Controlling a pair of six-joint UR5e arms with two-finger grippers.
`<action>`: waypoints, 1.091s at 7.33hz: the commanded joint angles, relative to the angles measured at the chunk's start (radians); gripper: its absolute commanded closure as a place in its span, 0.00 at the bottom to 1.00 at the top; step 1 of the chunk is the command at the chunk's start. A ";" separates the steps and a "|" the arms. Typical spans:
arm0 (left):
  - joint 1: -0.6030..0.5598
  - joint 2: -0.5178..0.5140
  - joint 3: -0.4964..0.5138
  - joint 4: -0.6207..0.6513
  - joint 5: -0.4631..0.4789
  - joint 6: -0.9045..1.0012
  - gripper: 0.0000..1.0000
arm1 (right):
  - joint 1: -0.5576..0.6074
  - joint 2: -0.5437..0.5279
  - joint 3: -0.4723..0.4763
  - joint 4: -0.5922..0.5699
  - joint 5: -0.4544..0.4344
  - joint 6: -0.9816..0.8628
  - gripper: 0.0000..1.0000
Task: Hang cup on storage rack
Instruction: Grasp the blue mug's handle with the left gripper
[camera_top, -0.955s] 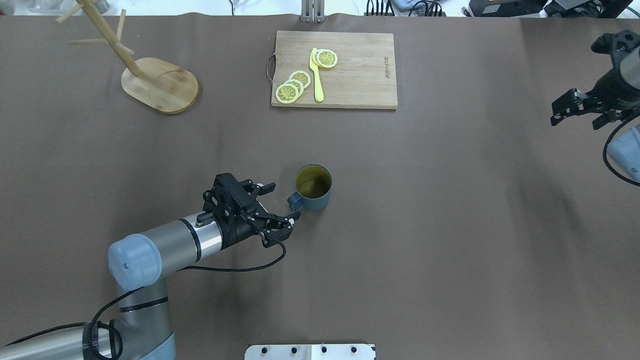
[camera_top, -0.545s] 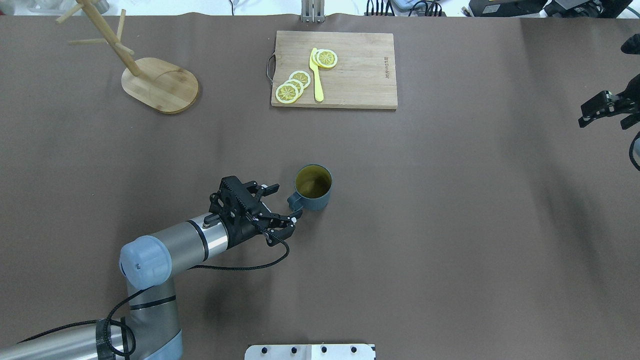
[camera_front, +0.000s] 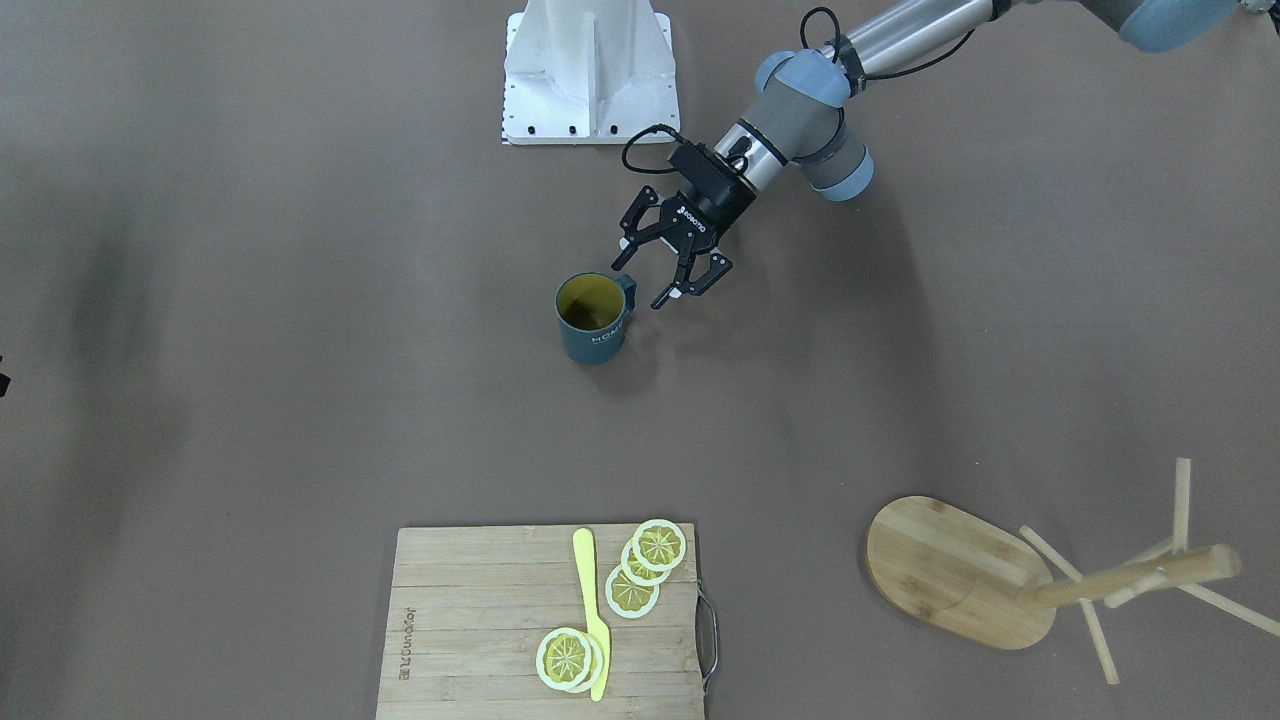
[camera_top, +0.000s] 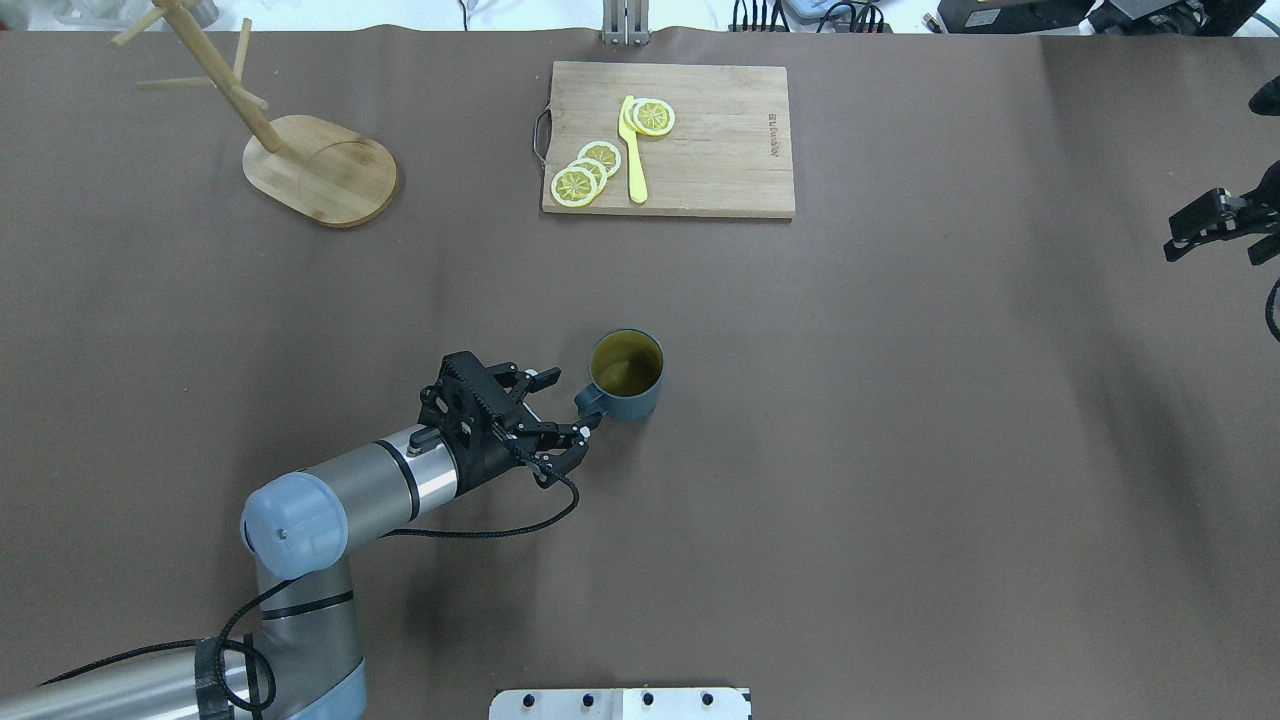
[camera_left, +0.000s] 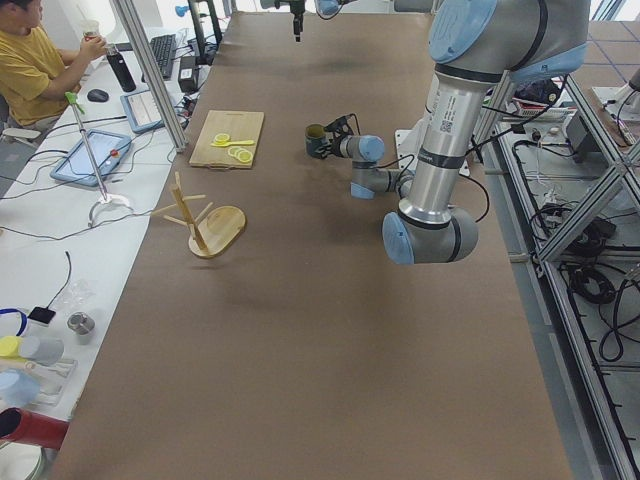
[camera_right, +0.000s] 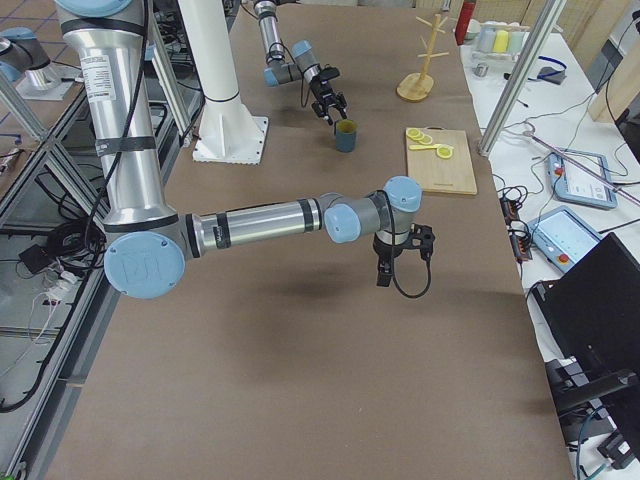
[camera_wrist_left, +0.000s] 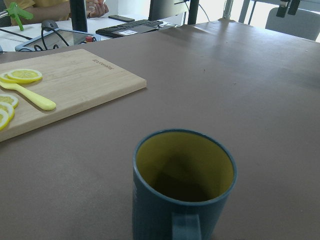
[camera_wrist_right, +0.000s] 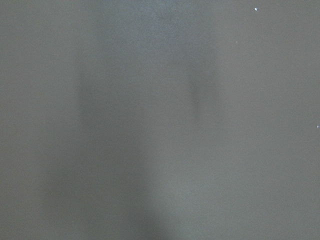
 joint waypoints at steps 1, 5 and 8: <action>0.001 -0.004 0.004 0.000 0.006 0.000 0.31 | 0.000 -0.006 -0.002 0.001 0.000 0.000 0.00; 0.001 -0.024 0.029 -0.001 0.004 0.000 0.52 | -0.001 -0.004 -0.012 0.001 -0.002 -0.002 0.00; 0.003 -0.015 0.020 -0.004 0.001 -0.017 1.00 | -0.001 -0.004 -0.012 0.001 -0.002 -0.003 0.00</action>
